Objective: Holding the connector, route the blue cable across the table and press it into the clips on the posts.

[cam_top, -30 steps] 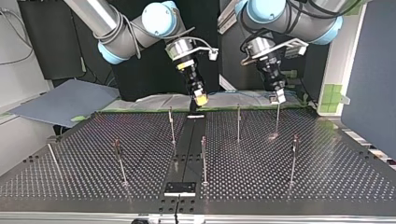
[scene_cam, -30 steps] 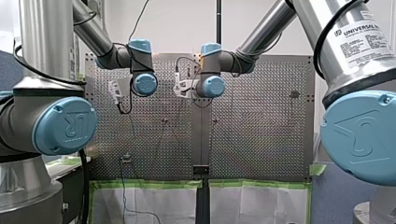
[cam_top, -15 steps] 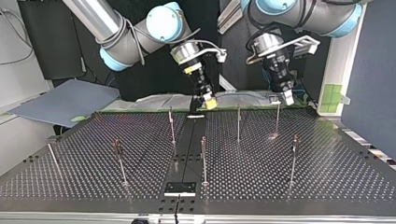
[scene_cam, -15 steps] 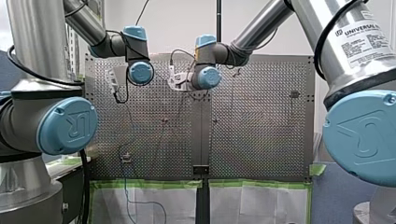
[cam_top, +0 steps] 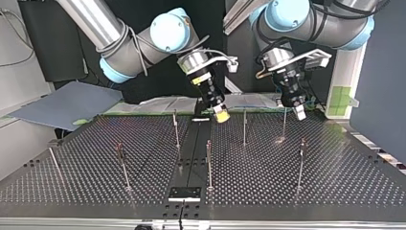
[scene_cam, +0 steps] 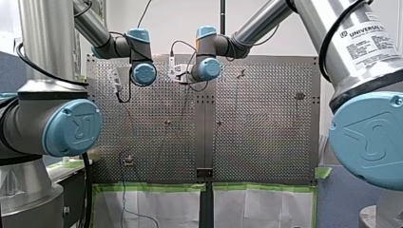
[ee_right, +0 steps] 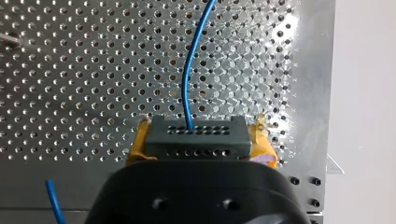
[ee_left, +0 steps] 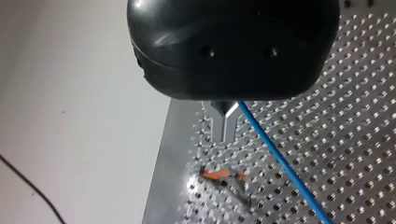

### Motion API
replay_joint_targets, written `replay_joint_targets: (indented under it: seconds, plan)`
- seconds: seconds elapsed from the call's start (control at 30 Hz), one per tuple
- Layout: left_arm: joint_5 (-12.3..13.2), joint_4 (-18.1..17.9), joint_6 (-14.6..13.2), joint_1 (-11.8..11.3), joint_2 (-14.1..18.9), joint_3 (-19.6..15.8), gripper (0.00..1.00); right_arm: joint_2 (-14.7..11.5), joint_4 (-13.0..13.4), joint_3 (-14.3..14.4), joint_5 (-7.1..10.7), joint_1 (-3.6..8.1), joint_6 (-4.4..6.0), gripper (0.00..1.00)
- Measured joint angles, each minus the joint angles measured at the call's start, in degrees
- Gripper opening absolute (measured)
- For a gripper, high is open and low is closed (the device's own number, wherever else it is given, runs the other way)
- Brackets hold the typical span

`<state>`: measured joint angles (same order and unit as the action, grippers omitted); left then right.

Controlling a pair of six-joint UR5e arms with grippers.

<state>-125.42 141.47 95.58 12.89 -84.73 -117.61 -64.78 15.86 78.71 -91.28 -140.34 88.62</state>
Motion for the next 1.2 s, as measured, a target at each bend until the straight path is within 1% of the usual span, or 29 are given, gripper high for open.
replay_joint_targets:
  seconds: [0.27,0.5,0.67,0.83,0.93,1.2]
  plan:
    - [3.1,-0.2,0.6,-3.5,0.0,0.4,0.00,3.5,-1.2,-3.9,0.44,0.06,0.38,0.00]
    - [6.4,-0.2,0.5,-6.8,-0.2,0.9,0.00,6.2,-2.2,-7.0,0.67,-0.21,0.39,0.00]
    - [8.8,-0.1,0.5,-9.1,-1.5,2.4,0.00,7.2,-3.4,-9.3,0.94,-0.40,0.36,0.00]
    - [11.0,0.0,0.8,-11.3,-3.4,4.2,0.00,7.7,-3.8,-11.5,1.24,-0.54,0.36,0.00]
    - [12.2,0.0,1.0,-12.2,-4.3,5.0,0.00,8.5,-4.1,-13.0,1.45,-0.58,0.35,0.00]
    - [12.8,-0.6,1.1,-13.5,-6.7,6.4,0.00,11.1,-5.5,-17.0,1.62,-0.76,0.11,0.00]
